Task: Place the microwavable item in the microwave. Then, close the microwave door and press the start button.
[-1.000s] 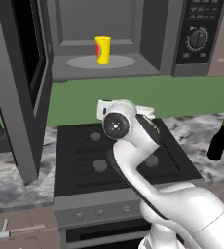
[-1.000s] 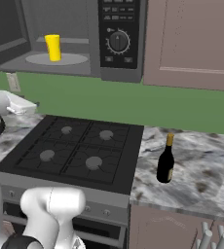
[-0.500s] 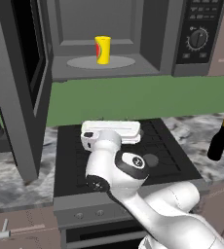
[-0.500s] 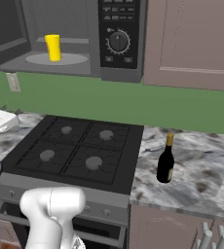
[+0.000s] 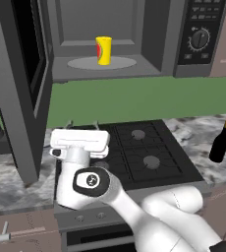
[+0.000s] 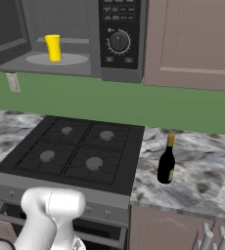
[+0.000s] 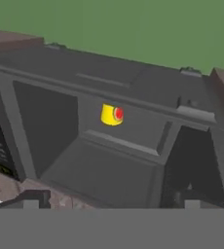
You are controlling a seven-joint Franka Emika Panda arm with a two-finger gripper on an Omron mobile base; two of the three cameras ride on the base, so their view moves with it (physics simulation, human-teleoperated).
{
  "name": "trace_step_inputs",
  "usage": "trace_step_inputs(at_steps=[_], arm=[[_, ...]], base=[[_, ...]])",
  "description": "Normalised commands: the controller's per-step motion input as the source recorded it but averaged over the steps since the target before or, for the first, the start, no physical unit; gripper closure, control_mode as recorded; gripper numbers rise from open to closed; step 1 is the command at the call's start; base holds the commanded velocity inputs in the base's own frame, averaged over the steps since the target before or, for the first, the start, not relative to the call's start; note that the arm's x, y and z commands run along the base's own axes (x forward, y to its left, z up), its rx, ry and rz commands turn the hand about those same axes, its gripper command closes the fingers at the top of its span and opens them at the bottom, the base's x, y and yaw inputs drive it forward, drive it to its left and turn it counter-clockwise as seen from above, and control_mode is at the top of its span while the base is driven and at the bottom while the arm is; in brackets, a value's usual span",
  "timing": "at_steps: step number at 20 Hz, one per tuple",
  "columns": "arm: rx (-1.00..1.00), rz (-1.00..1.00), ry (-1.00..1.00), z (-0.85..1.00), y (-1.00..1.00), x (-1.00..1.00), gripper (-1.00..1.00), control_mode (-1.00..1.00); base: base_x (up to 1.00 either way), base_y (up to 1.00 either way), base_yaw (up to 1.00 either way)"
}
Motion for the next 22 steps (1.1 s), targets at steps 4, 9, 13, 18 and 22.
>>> trace_step_inputs(at_steps=[4, 9, 13, 18, 22], arm=[[-0.03, 0.0, -0.37, 0.0, 1.0, -0.03, -1.0, -1.0], [0.0, 0.0, -0.28, 0.0, 0.99, 0.0, -1.0, -1.0], [0.04, 0.0, -0.23, 0.06, 0.73, -0.01, -1.0, -1.0], [0.11, 0.01, -0.11, 0.33, 0.32, -0.03, -1.0, -1.0], [0.21, 0.0, -0.01, 0.58, 0.01, -0.04, -1.0, -1.0]], base=[[0.0, 0.0, 0.0], [0.0, 0.0, 0.0], [0.0, 0.0, 0.0], [0.0, 0.0, 0.0], [0.0, 0.0, 0.0]])
